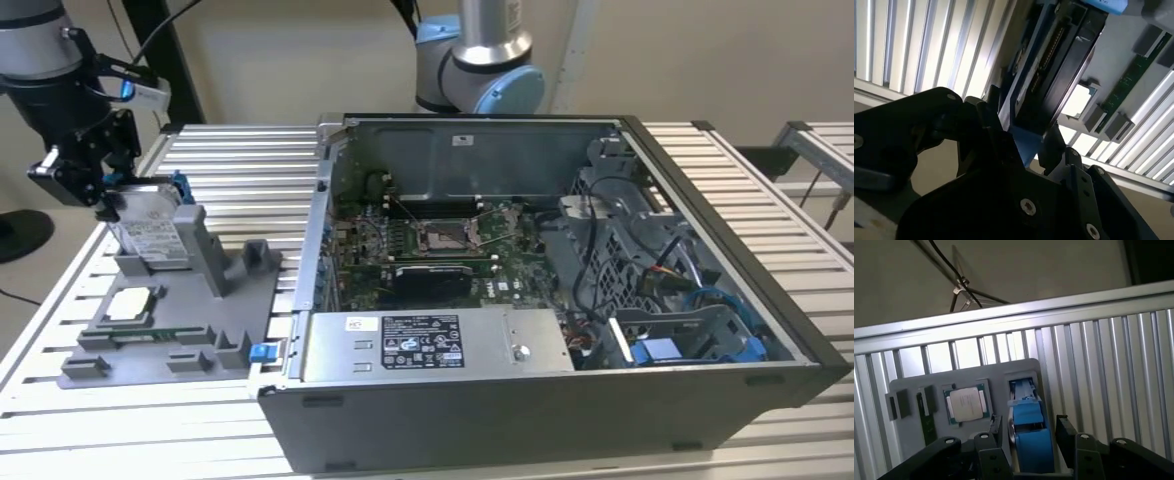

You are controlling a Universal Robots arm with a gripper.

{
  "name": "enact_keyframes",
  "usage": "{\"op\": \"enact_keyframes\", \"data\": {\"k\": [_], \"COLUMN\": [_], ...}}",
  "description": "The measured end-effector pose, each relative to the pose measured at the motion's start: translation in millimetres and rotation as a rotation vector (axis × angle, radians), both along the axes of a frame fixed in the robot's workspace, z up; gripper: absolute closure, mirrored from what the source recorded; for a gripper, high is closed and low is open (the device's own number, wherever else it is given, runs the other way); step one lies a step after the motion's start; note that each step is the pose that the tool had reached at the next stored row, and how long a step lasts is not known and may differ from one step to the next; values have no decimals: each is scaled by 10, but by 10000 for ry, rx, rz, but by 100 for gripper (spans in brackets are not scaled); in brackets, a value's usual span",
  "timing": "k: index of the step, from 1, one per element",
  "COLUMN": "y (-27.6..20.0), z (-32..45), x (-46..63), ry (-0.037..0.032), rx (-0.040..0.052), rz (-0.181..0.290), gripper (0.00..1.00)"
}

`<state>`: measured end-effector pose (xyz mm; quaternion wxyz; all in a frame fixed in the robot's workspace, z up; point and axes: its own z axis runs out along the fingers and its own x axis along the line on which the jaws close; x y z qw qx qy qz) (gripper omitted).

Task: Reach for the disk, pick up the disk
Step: 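Pick up the disk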

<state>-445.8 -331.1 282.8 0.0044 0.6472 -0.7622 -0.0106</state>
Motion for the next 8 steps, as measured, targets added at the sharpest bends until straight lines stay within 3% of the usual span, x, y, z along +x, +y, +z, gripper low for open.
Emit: {"op": "enact_keyframes", "data": {"k": [8], "y": [11], "z": [-145], "x": [0], "ry": [-2], "rx": [0], "rz": [147], "gripper": [0]}}
